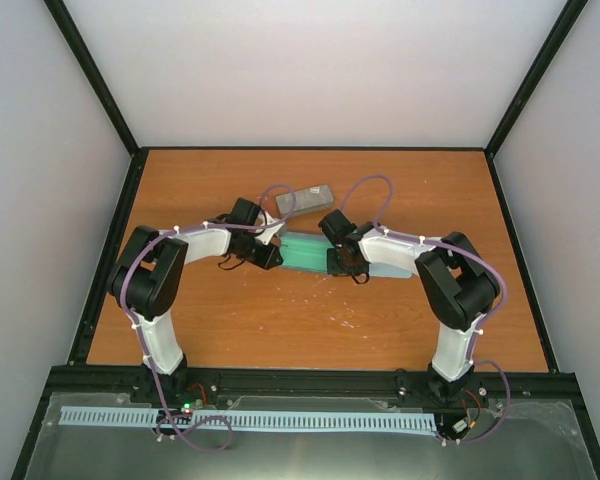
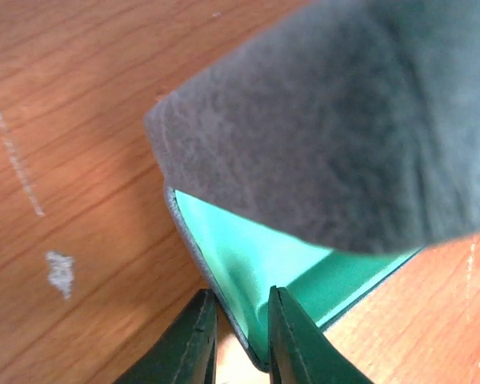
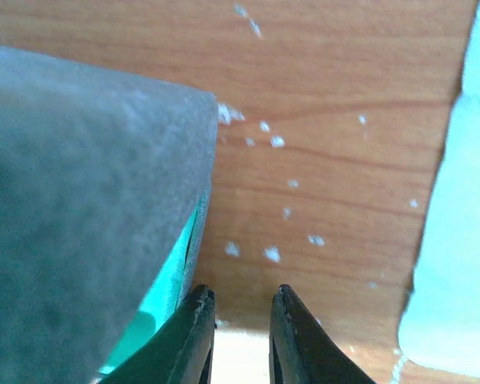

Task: Organize the sunglasses
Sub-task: Place the sunglasses case at the center of the board.

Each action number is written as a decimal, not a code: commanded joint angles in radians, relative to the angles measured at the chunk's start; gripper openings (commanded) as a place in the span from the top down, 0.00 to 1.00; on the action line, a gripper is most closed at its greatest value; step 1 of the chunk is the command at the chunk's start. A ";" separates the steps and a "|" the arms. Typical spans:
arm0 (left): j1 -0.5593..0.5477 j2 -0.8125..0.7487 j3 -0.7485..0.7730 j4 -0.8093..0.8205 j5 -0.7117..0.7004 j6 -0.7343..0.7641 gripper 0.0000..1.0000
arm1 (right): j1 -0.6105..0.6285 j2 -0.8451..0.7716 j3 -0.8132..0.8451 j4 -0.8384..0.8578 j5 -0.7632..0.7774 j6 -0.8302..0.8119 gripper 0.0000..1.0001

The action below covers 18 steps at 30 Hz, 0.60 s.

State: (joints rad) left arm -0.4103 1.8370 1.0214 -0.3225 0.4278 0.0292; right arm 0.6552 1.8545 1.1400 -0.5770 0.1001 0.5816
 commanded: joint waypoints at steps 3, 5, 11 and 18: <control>-0.042 -0.021 -0.008 -0.020 0.053 0.027 0.80 | 0.007 -0.124 -0.062 -0.042 0.028 -0.006 0.79; -0.041 -0.022 -0.009 -0.020 0.046 0.028 0.77 | 0.006 -0.163 -0.070 -0.066 0.042 -0.008 0.78; -0.042 -0.050 -0.006 -0.024 0.015 0.029 0.54 | 0.002 -0.264 -0.070 -0.126 0.094 -0.019 0.74; -0.042 -0.124 0.006 -0.038 -0.037 0.049 0.49 | -0.147 -0.351 -0.133 -0.126 0.087 -0.068 0.66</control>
State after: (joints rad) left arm -0.4454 1.7851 1.0161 -0.3420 0.4252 0.0521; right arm 0.6163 1.5600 1.0595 -0.6914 0.1722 0.5503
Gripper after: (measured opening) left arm 0.507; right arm 0.343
